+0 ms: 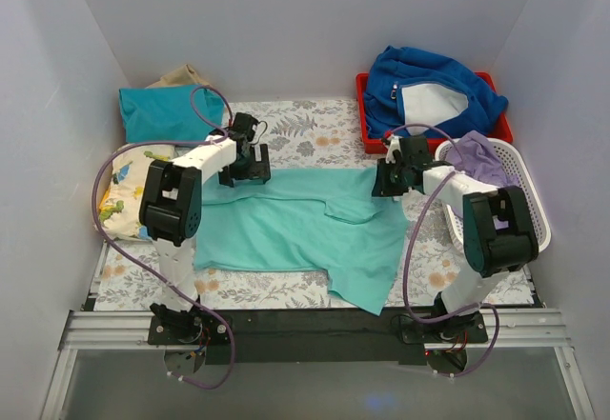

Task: Fold and stack the t-shirts
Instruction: Fold the tshirt

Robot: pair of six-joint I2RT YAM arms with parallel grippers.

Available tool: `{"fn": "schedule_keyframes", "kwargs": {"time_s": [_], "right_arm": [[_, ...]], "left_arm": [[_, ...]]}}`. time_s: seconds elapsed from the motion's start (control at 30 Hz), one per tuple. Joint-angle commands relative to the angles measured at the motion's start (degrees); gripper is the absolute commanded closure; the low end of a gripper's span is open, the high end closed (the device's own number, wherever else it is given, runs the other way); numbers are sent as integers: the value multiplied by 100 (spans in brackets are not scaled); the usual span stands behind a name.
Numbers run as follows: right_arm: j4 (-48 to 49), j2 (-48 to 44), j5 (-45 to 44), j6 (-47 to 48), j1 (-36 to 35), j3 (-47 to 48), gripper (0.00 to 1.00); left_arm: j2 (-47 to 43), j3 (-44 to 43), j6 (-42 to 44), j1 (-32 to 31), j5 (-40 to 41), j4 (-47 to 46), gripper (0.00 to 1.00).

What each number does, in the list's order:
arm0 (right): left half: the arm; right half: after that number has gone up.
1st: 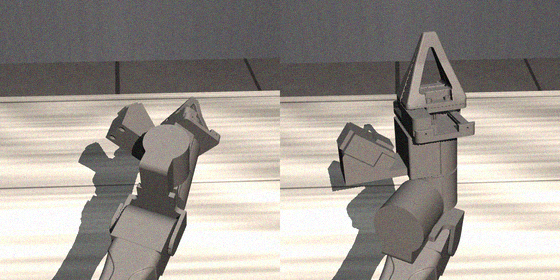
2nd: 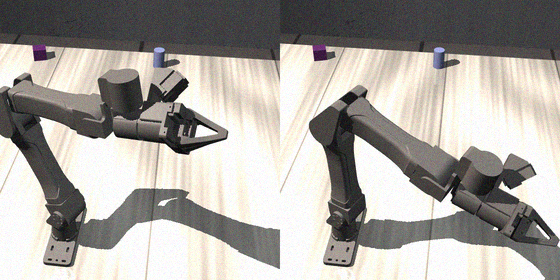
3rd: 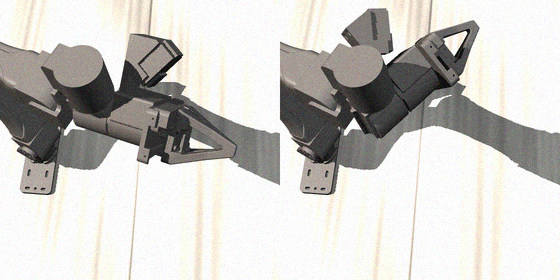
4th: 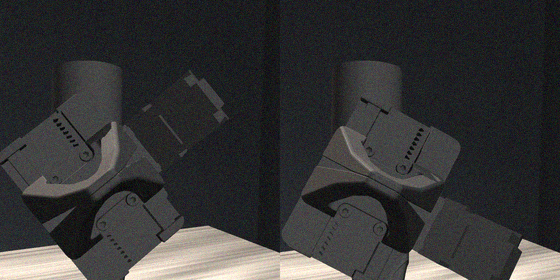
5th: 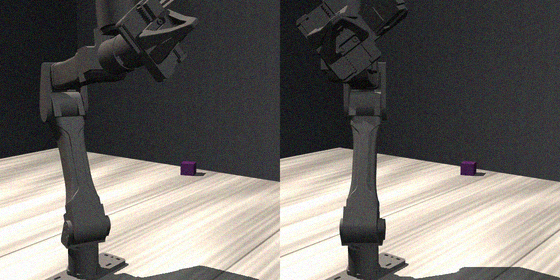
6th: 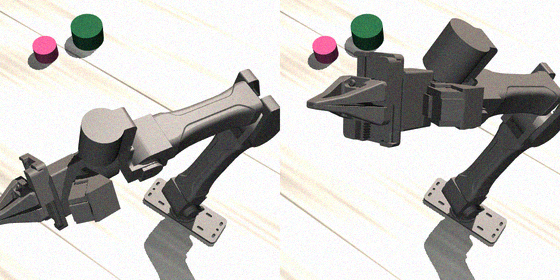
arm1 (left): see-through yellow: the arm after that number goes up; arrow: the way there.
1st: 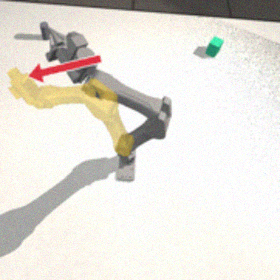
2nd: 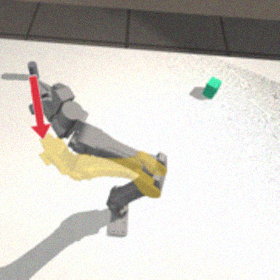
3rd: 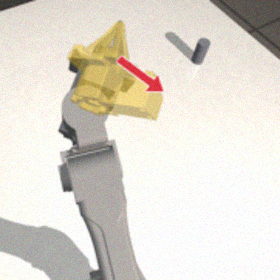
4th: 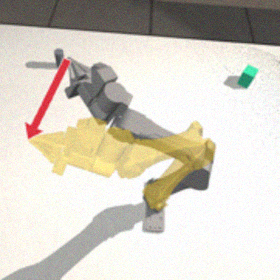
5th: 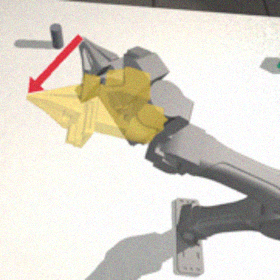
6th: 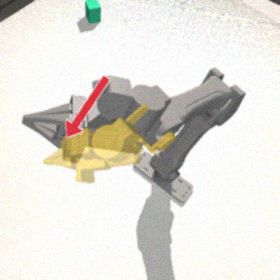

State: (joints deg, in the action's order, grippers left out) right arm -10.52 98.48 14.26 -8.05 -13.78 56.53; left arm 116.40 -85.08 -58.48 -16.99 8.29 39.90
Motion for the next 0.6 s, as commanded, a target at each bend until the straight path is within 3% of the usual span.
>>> {"fn": "schedule_keyframes", "kwargs": {"time_s": [0.0, 0.27, 0.57], "right_arm": [[121, -871, 33, 217, 16, 60, 71], [-456, -2357, 383, -380, 16, -467, 71], [-1336, -4773, 376, -1987, -502, -2549, 71]], "left_arm": [[-757, 35, 38, 47, -91, -149, 2], [-2462, 983, -181, 38, -57, -378, 2], [-4334, 2706, -1314, 38, -434, 569, 2]]}}
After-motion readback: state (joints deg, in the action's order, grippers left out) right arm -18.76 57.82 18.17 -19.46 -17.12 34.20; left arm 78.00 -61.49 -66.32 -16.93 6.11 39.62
